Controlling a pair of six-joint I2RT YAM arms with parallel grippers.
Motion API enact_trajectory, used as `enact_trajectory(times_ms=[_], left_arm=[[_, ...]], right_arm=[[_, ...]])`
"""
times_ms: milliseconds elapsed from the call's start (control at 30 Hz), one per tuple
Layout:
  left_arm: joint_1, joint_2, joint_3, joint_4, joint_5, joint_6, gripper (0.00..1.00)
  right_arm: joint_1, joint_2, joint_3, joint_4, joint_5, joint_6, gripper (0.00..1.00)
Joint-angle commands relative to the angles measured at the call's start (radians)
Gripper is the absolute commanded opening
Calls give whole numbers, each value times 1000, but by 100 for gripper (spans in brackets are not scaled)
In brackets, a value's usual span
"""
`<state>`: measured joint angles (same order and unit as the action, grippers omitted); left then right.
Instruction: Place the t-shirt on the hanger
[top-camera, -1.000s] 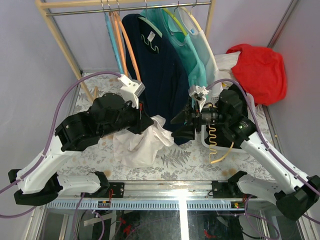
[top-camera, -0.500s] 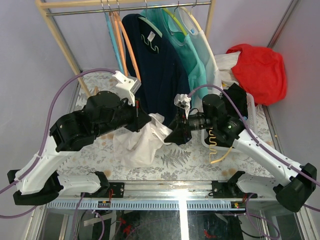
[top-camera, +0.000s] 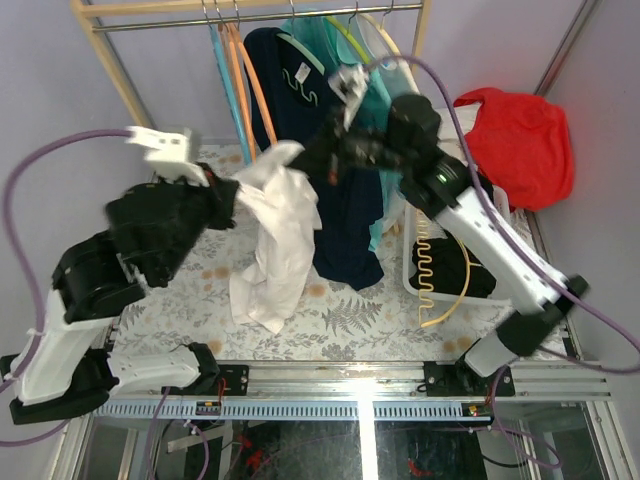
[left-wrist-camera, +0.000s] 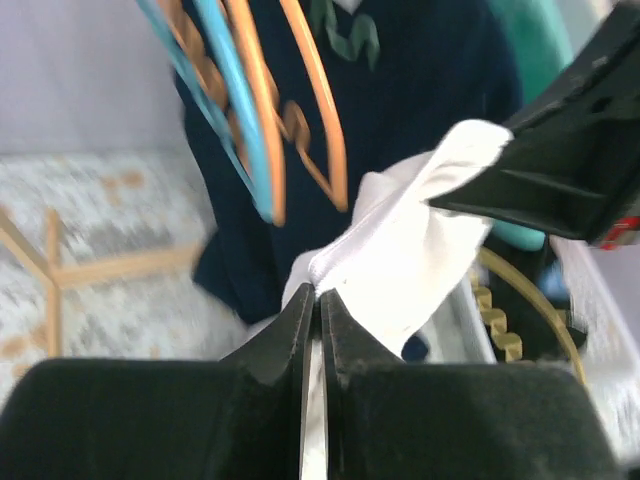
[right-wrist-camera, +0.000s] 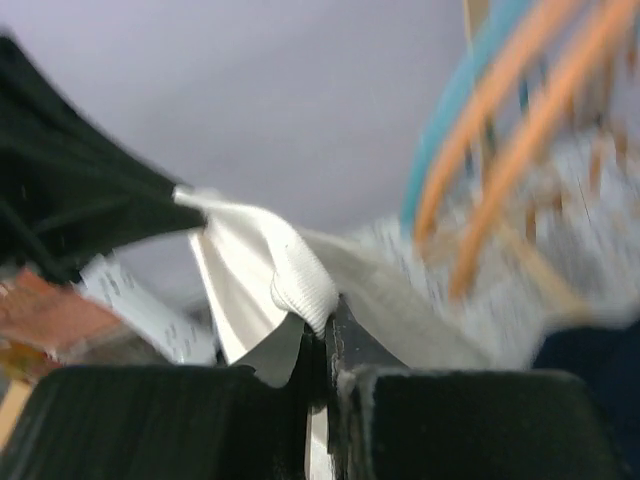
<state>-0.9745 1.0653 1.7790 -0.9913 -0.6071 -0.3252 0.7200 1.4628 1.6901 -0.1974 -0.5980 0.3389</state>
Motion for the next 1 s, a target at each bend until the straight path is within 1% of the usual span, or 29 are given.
enact_trajectory(times_ms=[0, 33, 67, 100, 133, 167, 200, 233, 267, 300, 333, 367, 400, 433, 467, 500, 567, 633, 700, 767, 800, 833, 900, 967], left_arm=[[5, -86, 87, 481, -312, 321, 1], [4, -111, 75, 603, -237, 382, 1], [2, -134, 66, 705, -167, 431, 1], [2, -139, 85, 774, -117, 461, 1], [2, -127, 132, 790, -82, 471, 0], [2, -107, 196, 783, -45, 480, 0], [2, -81, 248, 769, -1, 480, 0], [2, -67, 284, 745, 41, 473, 0], [2, -58, 297, 732, 53, 462, 0], [2, -49, 296, 701, 55, 447, 0], [2, -46, 279, 685, 45, 432, 0], [2, -51, 212, 688, 31, 417, 0], [2, -56, 159, 688, 5, 399, 0], [2, -59, 107, 677, -25, 376, 1], [2, -56, 66, 640, -57, 335, 2], [2, -44, 45, 572, -90, 281, 2], [2, -20, -34, 415, -121, 139, 1], [2, -48, -233, 354, -85, -17, 1], [8, -86, -473, 379, -17, -144, 1], [25, -75, -656, 437, 81, -238, 0], [26, -68, -719, 466, 124, -268, 0], [26, -52, -766, 488, 151, -292, 0], [25, -45, -844, 530, 182, -317, 0], [24, -57, -885, 546, 176, -326, 0]], right_arm=[[24, 368, 435, 390, -252, 329, 0], [37, 433, 515, 542, -323, 432, 0], [47, 505, 608, 644, -356, 541, 0], [54, 581, 739, 659, -372, 605, 0], [57, 648, 881, 641, -376, 641, 0], [57, 694, 988, 638, -376, 676, 0], [57, 710, 1034, 657, -384, 711, 0], [56, 691, 990, 671, -408, 743, 0], [56, 640, 893, 674, -424, 739, 0], [57, 558, 717, 679, -420, 700, 0], [57, 443, 536, 658, -386, 615, 0], [58, 337, 366, 574, -318, 484, 0], [57, 239, 251, 443, -254, 351, 0], [57, 165, 181, 296, -182, 231, 0], [51, 107, 124, 160, -101, 150, 0], [43, 60, 66, 49, -35, 106, 0], [27, -26, -68, -116, 70, 78, 0], [25, -67, -197, -232, 168, 73, 0], [25, -85, -338, -316, 255, 72, 0], [25, -120, -444, -318, 285, 82, 0], [24, -144, -530, -293, 288, 97, 0], [23, -164, -576, -277, 293, 109, 0], [21, -185, -624, -280, 311, 107, 0], [12, -188, -638, -301, 341, 94, 0]])
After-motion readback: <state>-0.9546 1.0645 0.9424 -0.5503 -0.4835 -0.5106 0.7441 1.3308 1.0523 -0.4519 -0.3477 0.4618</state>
